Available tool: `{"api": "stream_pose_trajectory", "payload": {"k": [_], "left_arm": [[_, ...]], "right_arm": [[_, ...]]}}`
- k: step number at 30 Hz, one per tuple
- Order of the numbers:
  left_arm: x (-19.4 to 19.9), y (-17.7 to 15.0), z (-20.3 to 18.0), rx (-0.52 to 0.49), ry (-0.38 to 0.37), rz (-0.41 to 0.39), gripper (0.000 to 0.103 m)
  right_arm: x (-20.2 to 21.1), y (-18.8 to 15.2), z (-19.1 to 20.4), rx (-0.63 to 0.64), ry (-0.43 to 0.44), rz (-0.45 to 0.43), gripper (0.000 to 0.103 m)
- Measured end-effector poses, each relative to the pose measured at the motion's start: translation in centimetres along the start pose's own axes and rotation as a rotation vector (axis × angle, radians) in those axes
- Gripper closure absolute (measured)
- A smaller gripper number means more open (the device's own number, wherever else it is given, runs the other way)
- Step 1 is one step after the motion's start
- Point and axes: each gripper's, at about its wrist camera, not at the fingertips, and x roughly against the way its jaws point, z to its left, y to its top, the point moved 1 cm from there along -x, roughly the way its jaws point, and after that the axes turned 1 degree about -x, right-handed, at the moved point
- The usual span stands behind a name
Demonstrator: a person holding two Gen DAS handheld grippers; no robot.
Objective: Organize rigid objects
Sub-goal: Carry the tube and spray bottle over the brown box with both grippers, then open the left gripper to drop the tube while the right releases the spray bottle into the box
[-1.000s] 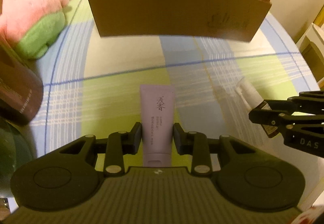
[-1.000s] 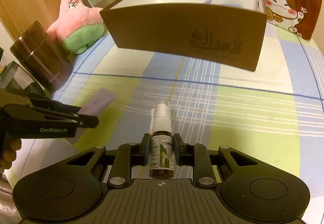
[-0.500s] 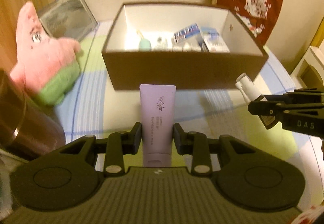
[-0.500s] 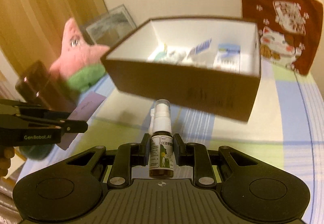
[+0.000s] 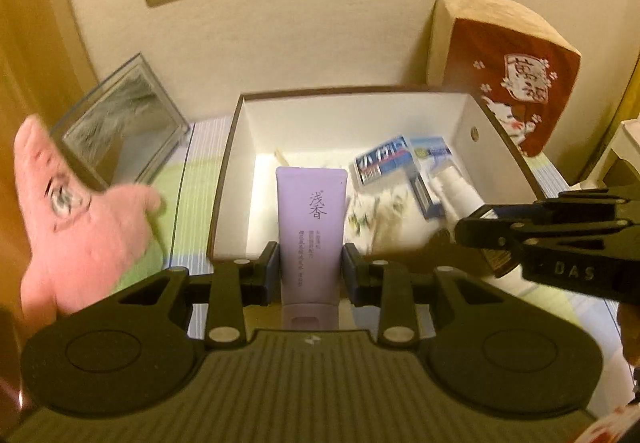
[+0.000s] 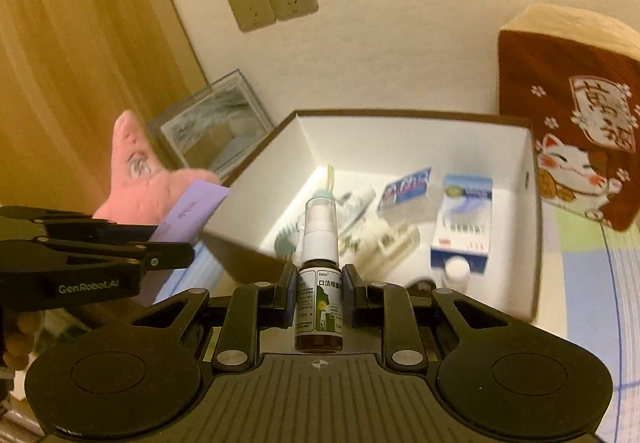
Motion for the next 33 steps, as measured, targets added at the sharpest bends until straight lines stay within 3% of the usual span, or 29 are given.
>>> {"api": "stream_pose_trajectory", "payload": {"k": [13, 23, 33], "left_arm": [[-7.9, 6.1, 1.3, -0.034, 0.007, 0.04, 0.073], [-13.9, 7.2, 2.1, -0.045, 0.009, 0.105, 0.073], [-16.6, 7.5, 3.2, -0.024, -0.009, 0.119, 0.07]], "right_arm": [[-8.0, 6.0, -3.6, -0.123, -0.016, 0.034, 0.079], [-13.3, 6.5, -5.8, -0.194, -0.042, 0.083, 0.079], [-15.0, 6.5, -6.8, -0.261, -0.052, 0.107, 0.079]]}}
